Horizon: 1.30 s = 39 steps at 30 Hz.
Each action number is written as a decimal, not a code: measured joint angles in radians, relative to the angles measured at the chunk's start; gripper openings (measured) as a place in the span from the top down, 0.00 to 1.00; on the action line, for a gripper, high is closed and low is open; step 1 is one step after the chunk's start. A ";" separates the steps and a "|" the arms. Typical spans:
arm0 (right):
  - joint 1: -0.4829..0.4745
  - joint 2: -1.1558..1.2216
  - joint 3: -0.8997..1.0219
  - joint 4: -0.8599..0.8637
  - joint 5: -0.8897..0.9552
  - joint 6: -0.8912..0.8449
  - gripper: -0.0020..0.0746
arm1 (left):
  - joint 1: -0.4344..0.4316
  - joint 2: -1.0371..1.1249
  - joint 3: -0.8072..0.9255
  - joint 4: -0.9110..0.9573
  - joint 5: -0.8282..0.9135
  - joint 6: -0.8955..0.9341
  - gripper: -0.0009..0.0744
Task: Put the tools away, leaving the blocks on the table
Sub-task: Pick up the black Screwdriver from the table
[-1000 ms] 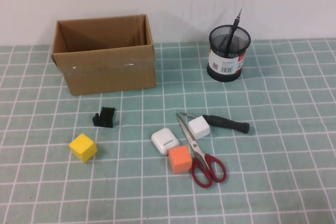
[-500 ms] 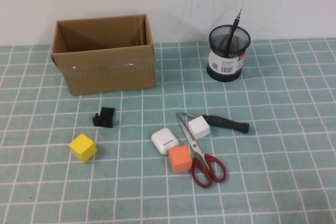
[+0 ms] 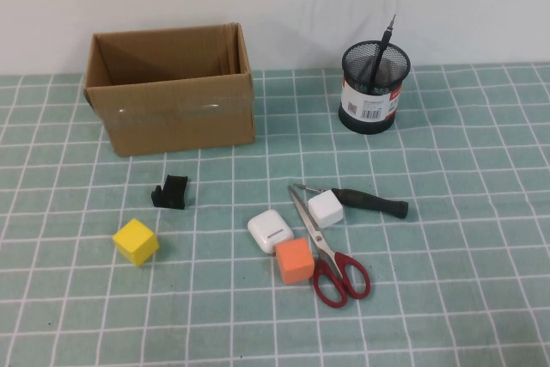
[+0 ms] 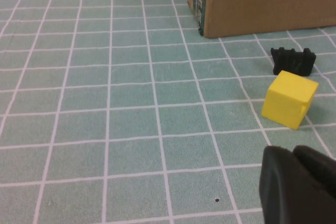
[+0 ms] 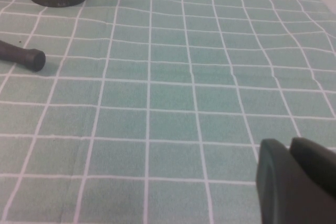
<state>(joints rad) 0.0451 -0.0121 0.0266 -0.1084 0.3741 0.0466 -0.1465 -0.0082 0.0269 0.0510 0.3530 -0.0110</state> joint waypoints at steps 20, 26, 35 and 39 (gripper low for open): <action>0.000 0.000 0.004 0.499 -0.329 0.094 0.98 | 0.000 0.000 0.000 0.000 0.000 0.000 0.99; 0.000 0.145 -0.149 0.548 -0.043 0.105 0.98 | 0.000 0.000 0.000 0.000 0.000 0.000 0.99; 0.000 0.739 -0.590 0.392 0.415 -0.065 0.98 | 0.000 0.000 0.000 0.000 0.002 0.000 0.99; 0.000 0.955 -0.747 0.392 0.431 -0.191 0.98 | 0.000 0.000 0.000 0.000 0.002 0.000 0.99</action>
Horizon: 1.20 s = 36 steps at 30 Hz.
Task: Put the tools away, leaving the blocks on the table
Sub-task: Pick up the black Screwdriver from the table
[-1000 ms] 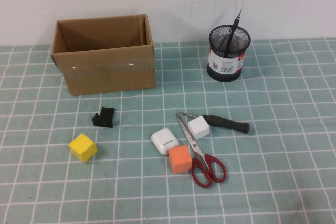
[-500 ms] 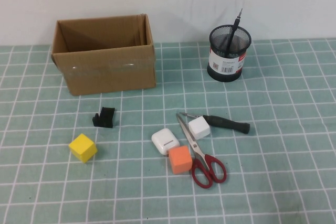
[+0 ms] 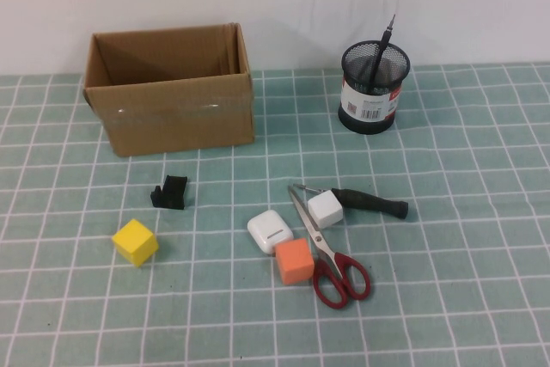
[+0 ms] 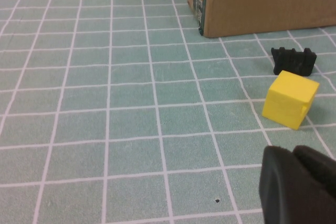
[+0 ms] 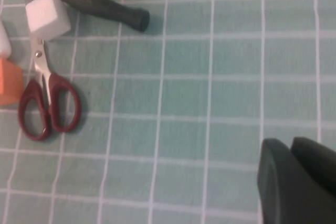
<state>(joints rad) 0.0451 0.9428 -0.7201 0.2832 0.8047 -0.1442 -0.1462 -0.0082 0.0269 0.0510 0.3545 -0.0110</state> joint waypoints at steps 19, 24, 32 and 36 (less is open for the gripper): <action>0.413 0.705 -0.572 -0.160 0.073 -0.425 0.98 | 0.000 0.000 0.000 0.000 0.000 0.000 0.99; 0.447 0.839 -0.681 -0.177 0.137 -0.517 0.92 | 0.000 0.000 0.000 0.000 0.000 0.000 0.99; 0.460 1.013 -0.840 -0.213 0.207 -0.589 0.50 | 0.000 0.000 0.000 0.000 0.000 0.000 0.99; 0.491 1.059 -0.864 -0.302 0.210 -0.695 0.45 | 0.000 0.000 0.000 0.000 0.000 0.000 0.99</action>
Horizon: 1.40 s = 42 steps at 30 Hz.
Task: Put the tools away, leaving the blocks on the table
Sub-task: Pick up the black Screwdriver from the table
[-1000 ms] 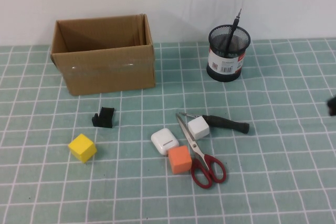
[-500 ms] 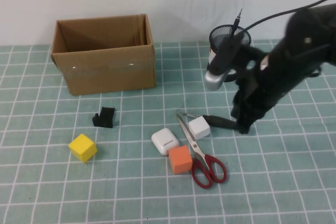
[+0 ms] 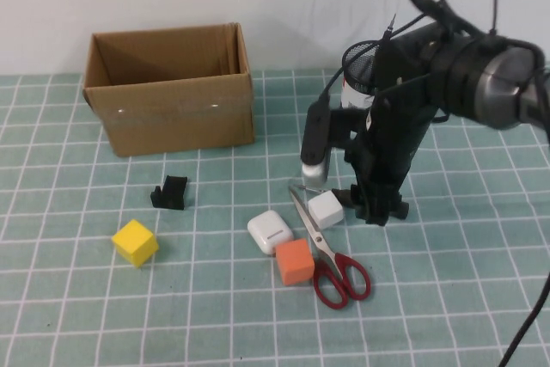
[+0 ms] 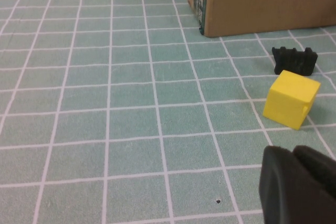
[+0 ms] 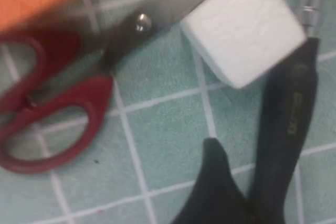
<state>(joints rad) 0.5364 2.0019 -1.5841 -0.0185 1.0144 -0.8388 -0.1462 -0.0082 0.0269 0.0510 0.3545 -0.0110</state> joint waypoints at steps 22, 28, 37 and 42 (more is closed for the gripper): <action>0.011 0.097 -0.015 -0.073 -0.114 -0.032 0.49 | 0.000 0.000 0.000 0.000 0.000 0.000 0.99; 0.011 0.109 -0.028 -0.060 -0.102 -0.032 0.51 | 0.000 0.000 0.000 0.000 0.000 0.000 0.99; 0.009 0.110 -0.028 -0.035 -0.069 -0.032 0.77 | 0.000 0.000 0.000 0.000 0.000 0.000 0.99; 0.009 0.109 -0.030 -0.044 -0.055 0.010 0.77 | 0.000 0.000 0.000 0.000 0.000 0.000 0.99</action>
<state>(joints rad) 0.5456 2.1112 -1.6140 -0.0625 0.9590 -0.8286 -0.1462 -0.0082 0.0269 0.0510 0.3545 -0.0110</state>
